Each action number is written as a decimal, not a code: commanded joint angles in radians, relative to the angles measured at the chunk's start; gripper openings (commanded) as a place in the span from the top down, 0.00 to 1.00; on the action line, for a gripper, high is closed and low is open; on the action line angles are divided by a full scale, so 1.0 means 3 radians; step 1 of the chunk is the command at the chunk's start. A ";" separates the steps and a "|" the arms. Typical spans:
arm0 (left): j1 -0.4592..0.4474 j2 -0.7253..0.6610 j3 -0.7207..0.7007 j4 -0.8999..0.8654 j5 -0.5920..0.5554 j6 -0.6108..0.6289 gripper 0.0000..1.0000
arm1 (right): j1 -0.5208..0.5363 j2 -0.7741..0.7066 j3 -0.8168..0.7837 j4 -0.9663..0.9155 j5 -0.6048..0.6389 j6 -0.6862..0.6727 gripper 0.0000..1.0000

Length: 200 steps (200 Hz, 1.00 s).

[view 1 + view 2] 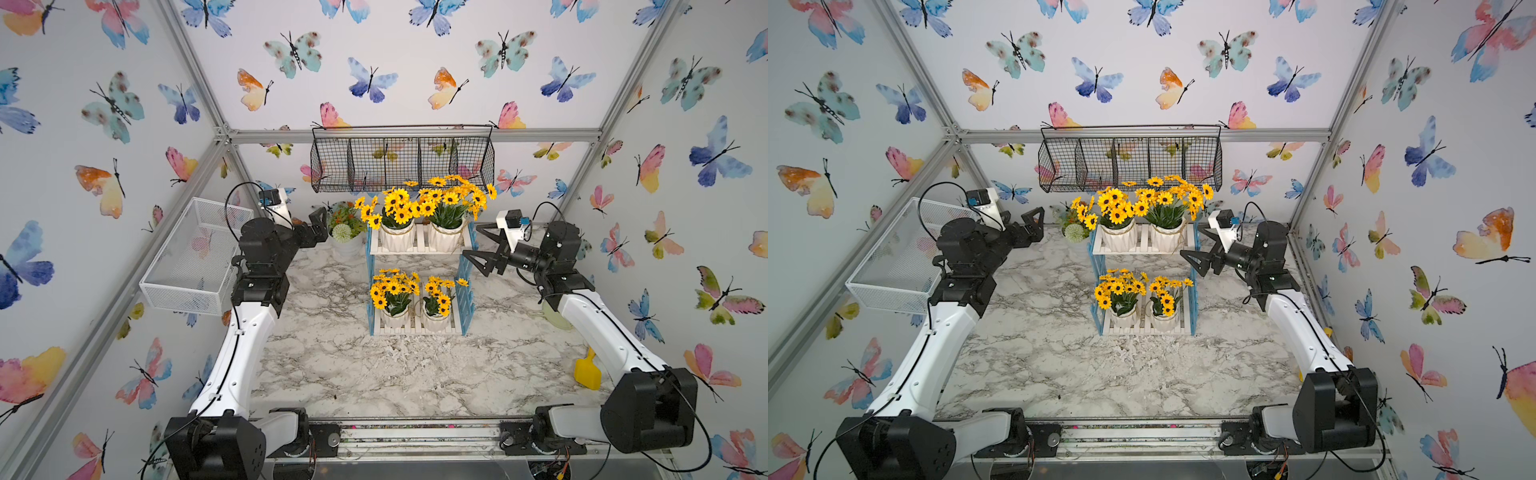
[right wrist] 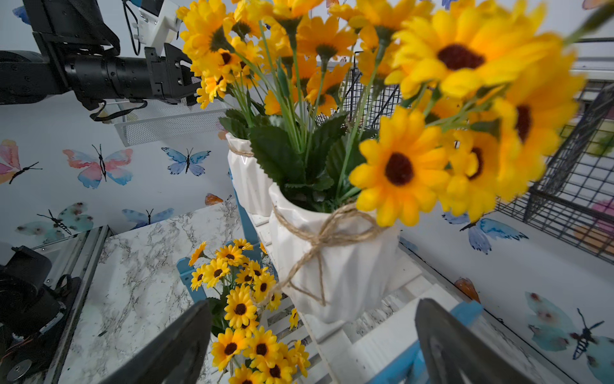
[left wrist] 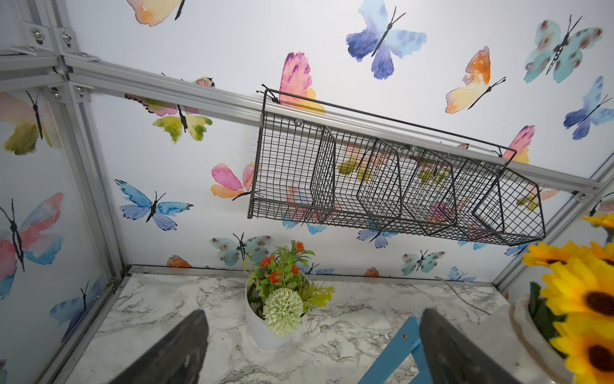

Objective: Take the sunflower pots off the shelves
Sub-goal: Pick up the sunflower pot from the shelf.

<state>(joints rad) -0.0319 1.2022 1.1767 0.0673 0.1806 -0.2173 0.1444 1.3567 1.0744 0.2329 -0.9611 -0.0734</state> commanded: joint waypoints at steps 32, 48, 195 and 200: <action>0.0023 0.0027 0.0106 0.0034 0.0077 0.0003 0.02 | -0.0016 0.0218 0.0156 0.0381 -0.0082 0.0204 0.02; 0.0024 0.0030 0.0116 0.0031 0.0088 0.0008 0.02 | -0.0015 0.0279 0.0171 0.0463 -0.0125 0.0258 0.02; 0.0025 0.0042 0.0102 0.0047 0.0132 0.0011 0.02 | 0.0022 0.0615 0.0388 0.0651 -0.0362 0.0580 0.02; 0.0025 0.0042 0.0104 0.0048 0.0130 0.0008 0.02 | 0.0032 0.0612 0.0387 0.0650 -0.0346 0.0573 0.02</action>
<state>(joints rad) -0.0296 1.2110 1.1877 0.0673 0.1936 -0.2176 0.1452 1.5253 1.1572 0.3985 -1.0481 0.0761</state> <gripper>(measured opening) 0.984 0.983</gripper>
